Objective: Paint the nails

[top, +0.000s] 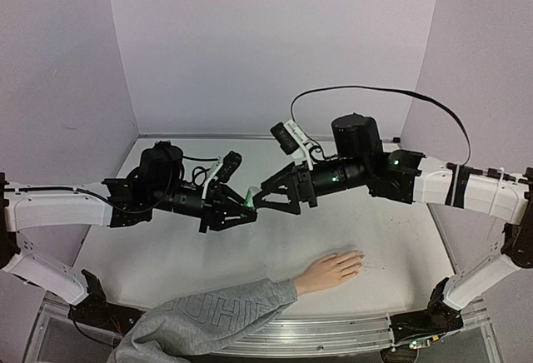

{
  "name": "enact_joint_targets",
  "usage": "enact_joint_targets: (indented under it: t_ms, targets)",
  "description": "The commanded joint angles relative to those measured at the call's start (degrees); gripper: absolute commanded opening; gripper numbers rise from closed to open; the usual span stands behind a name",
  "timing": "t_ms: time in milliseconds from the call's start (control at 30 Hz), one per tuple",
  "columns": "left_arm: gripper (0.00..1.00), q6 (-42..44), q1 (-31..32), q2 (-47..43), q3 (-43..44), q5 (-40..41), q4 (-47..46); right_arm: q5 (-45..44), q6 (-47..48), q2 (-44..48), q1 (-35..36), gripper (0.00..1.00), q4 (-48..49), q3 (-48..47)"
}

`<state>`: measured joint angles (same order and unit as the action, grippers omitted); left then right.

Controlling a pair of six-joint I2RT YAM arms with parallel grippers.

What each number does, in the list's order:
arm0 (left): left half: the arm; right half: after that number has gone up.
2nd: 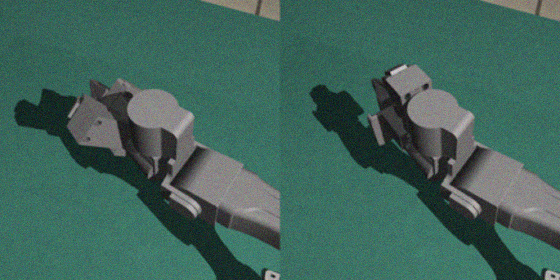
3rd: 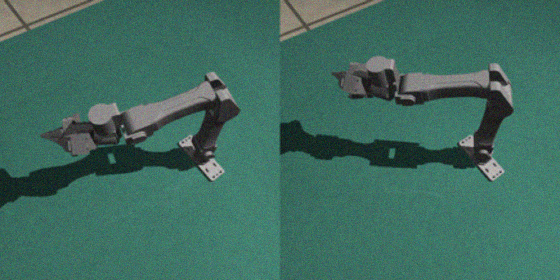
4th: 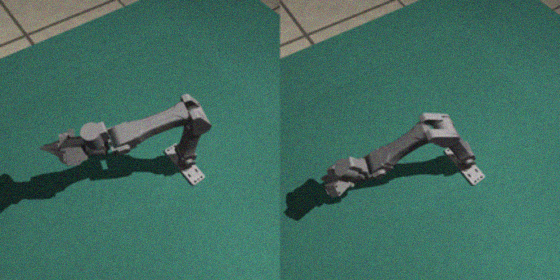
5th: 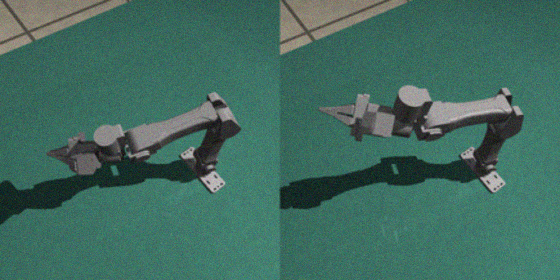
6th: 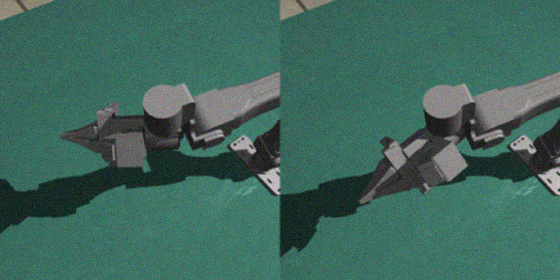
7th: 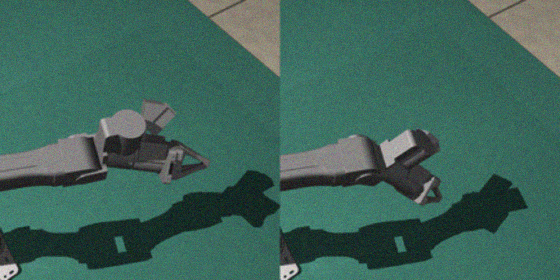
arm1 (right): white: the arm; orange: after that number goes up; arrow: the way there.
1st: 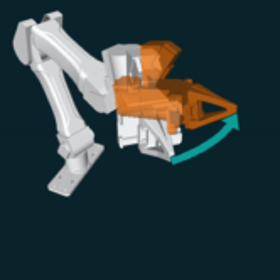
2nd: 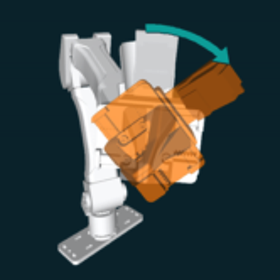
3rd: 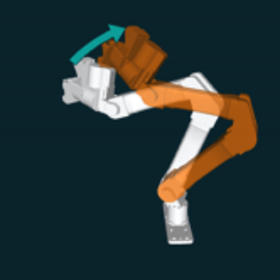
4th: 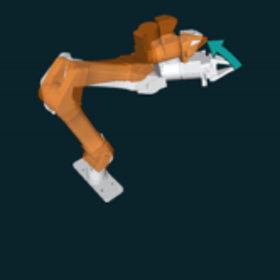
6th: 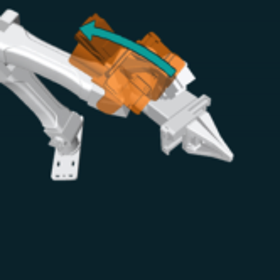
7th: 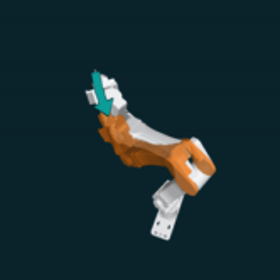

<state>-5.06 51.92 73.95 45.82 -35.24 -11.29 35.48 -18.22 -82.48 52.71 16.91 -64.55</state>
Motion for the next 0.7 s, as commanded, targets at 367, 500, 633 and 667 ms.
enact_joint_targets:
  t_ms: [367,500,633,667]
  targets:
    - [0.0,-4.9,2.1,5.0,8.9,-26.9,-1.7,18.8,1.6,0.6,0.1,0.54,10.1,1.5]
    - [0.0,-5.1,2.1,5.4,9.0,-26.2,-1.6,19.4,1.2,0.5,0.2,0.43,10.6,1.7]
    - [0.0,-5.1,2.2,5.7,9.3,-26.1,-1.6,20.7,1.2,0.4,0.3,0.43,10.9,2.1]
    - [0.0,-5.1,2.1,5.8,9.3,-26.2,-1.6,20.8,1.4,0.4,0.2,0.44,10.9,2.2]
